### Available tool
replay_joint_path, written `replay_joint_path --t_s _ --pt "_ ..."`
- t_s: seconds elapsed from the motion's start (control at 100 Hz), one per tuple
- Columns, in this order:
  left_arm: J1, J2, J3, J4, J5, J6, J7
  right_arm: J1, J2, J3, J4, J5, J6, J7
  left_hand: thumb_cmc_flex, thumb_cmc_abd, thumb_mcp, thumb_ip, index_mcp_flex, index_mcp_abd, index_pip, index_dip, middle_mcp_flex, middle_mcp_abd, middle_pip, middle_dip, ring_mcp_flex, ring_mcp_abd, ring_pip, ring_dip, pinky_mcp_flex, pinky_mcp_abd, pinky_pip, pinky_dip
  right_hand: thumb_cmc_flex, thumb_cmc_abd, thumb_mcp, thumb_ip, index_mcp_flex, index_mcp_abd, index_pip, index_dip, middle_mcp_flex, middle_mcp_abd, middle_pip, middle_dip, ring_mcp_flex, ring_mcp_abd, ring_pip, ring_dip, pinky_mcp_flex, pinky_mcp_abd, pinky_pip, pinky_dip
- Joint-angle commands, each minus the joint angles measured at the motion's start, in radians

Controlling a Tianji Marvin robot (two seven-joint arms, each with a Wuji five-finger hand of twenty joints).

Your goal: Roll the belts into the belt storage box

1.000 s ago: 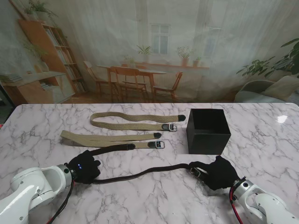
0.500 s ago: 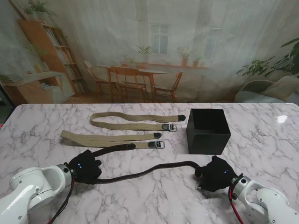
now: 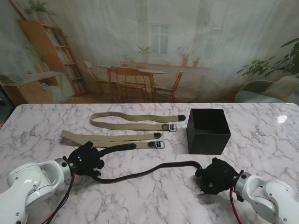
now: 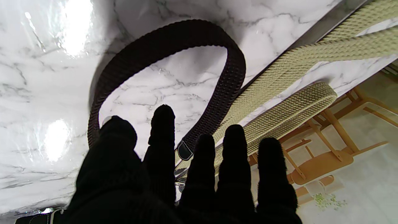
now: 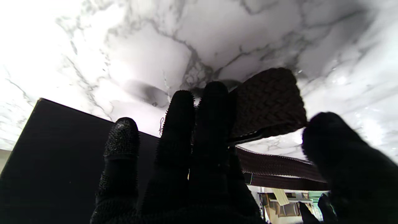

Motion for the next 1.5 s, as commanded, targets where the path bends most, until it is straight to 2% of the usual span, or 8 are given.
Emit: replay_joint_path --t_s 0.0,0.31,0.62,0.81,1.0,1.08,1.23,1.49 --pt "-0.002 -0.002 -0.007 -0.010 0.000 0.005 -0.004 -0.014 0.002 0.009 -0.019 0.005 -0.003 0.012 -0.012 0.029 -0.012 -0.003 -0.001 0.021 -0.013 0.008 0.002 0.008 -0.022 -0.001 0.009 0.021 -0.001 0.002 -0.013 0.031 0.003 -0.002 0.006 -0.046 0.130 0.043 -0.021 0.086 0.001 0.032 -0.036 -0.012 -0.041 -0.028 -0.027 -0.029 -0.039 -0.016 -0.022 -0.010 -0.012 0.013" --pt "-0.013 -0.008 -0.019 -0.014 -0.016 0.025 0.046 -0.029 0.005 0.036 -0.082 0.012 -0.015 0.122 -0.011 0.031 -0.012 -0.002 0.002 0.024 -0.028 0.015 0.007 0.009 -0.024 -0.001 0.009 0.023 -0.002 0.002 -0.015 0.037 -0.005 -0.003 0.056 -0.129 0.470 0.199 -0.094 0.113 -0.057 0.032 -0.128 0.014 -0.082 -0.084 -0.073 -0.024 -0.069 -0.039 -0.049 -0.001 -0.042 0.011" --pt "-0.023 -0.008 -0.007 -0.009 -0.021 0.026 0.049 -0.028 0.006 0.031 -0.106 0.078 0.015 0.236 -0.005 0.025 -0.011 -0.002 0.004 0.020 -0.031 0.021 0.008 0.008 -0.025 -0.001 0.012 0.022 -0.002 0.002 -0.015 0.041 -0.009 -0.003 -0.095 0.046 0.290 0.231 -0.107 0.134 -0.134 0.008 -0.226 0.148 -0.208 -0.151 -0.159 0.079 -0.116 -0.067 -0.123 0.064 -0.086 0.026" --pt "-0.029 -0.007 -0.005 -0.005 -0.021 0.021 0.049 -0.024 0.009 0.028 -0.116 0.064 0.019 0.264 -0.002 0.024 -0.010 -0.002 0.005 0.018 -0.032 0.024 0.010 0.008 -0.025 -0.001 0.013 0.022 -0.003 0.002 -0.015 0.040 -0.010 -0.003 -0.001 -0.029 0.472 0.313 -0.116 0.136 -0.133 0.014 -0.216 0.130 -0.273 -0.182 -0.158 0.062 -0.125 -0.080 -0.109 0.057 -0.084 0.040" --pt "-0.032 -0.007 -0.009 -0.007 -0.017 0.017 0.057 -0.023 0.012 0.024 -0.128 0.018 0.014 0.270 0.004 0.022 -0.010 -0.002 0.006 0.017 -0.030 0.026 0.014 0.005 -0.023 0.000 0.015 0.021 -0.002 0.002 -0.014 0.042 -0.010 -0.002 0.166 -0.170 0.610 0.259 -0.187 0.133 -0.146 -0.004 -0.248 0.126 -0.354 -0.218 -0.176 0.062 -0.141 -0.106 -0.098 0.054 -0.083 0.031" --pt "-0.033 -0.007 -0.010 -0.007 -0.017 0.014 0.060 -0.022 0.014 0.024 -0.130 -0.033 -0.001 0.251 0.006 0.022 -0.010 -0.002 0.007 0.016 -0.029 0.026 0.016 0.006 -0.023 0.000 0.016 0.022 -0.002 0.002 -0.013 0.041 -0.010 -0.001 0.281 -0.207 0.609 0.125 -0.219 0.099 -0.122 -0.005 -0.250 0.045 -0.327 -0.204 -0.151 0.017 -0.133 -0.105 -0.080 0.037 -0.076 0.023" --pt "-0.035 -0.007 -0.008 -0.005 -0.015 0.014 0.064 -0.020 0.019 0.017 -0.128 -0.111 -0.015 0.203 0.010 0.022 -0.009 -0.002 0.007 0.016 -0.029 0.026 0.016 0.004 -0.023 0.000 0.016 0.021 -0.002 0.002 -0.012 0.041 -0.010 -0.001 0.409 -0.173 0.480 0.043 -0.174 0.010 -0.037 0.041 -0.217 -0.066 -0.199 -0.141 -0.090 -0.043 -0.110 -0.100 -0.021 0.000 -0.049 -0.001" --pt "-0.038 -0.006 -0.003 -0.002 -0.017 0.012 0.066 -0.019 0.018 0.000 -0.101 -0.135 0.017 0.122 0.012 0.024 -0.010 -0.002 0.005 0.014 -0.028 0.026 0.016 0.003 -0.023 0.000 0.016 0.020 -0.003 0.002 -0.013 0.042 -0.011 0.000 0.349 -0.160 0.219 -0.112 -0.018 -0.192 0.138 0.132 -0.141 -0.023 -0.013 0.009 -0.023 -0.011 -0.065 -0.064 0.018 0.023 -0.007 -0.051"
